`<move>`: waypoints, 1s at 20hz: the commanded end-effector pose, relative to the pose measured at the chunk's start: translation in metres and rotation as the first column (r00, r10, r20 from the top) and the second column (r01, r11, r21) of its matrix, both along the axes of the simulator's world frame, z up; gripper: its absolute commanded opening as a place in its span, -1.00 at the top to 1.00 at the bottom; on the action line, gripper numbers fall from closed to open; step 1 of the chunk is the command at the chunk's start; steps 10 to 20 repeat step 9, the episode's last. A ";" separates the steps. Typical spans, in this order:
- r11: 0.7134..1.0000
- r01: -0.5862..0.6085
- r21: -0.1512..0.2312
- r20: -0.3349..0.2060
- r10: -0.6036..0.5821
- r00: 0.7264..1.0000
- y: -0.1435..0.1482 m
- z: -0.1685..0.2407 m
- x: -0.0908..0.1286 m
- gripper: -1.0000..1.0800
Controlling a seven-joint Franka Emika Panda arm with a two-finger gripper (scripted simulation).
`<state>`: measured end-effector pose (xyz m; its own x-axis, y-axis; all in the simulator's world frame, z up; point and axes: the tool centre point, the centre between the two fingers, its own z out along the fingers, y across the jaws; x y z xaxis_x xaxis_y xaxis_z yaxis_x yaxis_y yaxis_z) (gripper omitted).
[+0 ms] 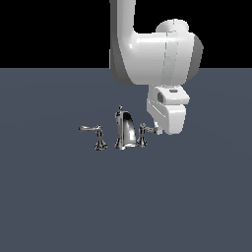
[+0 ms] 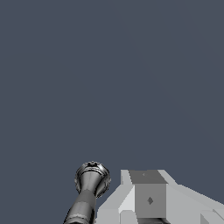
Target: Turn on the faucet by rotating a designated handle.
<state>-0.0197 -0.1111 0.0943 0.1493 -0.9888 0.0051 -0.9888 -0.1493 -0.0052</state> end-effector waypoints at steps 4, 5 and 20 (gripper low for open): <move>1.000 -0.011 0.004 -0.004 0.011 1.000 0.025 0.000 -0.014 1.00; 1.000 -0.012 0.004 -0.004 0.012 1.000 0.029 0.000 -0.016 1.00; 1.000 -0.012 0.004 -0.005 0.012 1.000 0.039 0.000 -0.024 1.00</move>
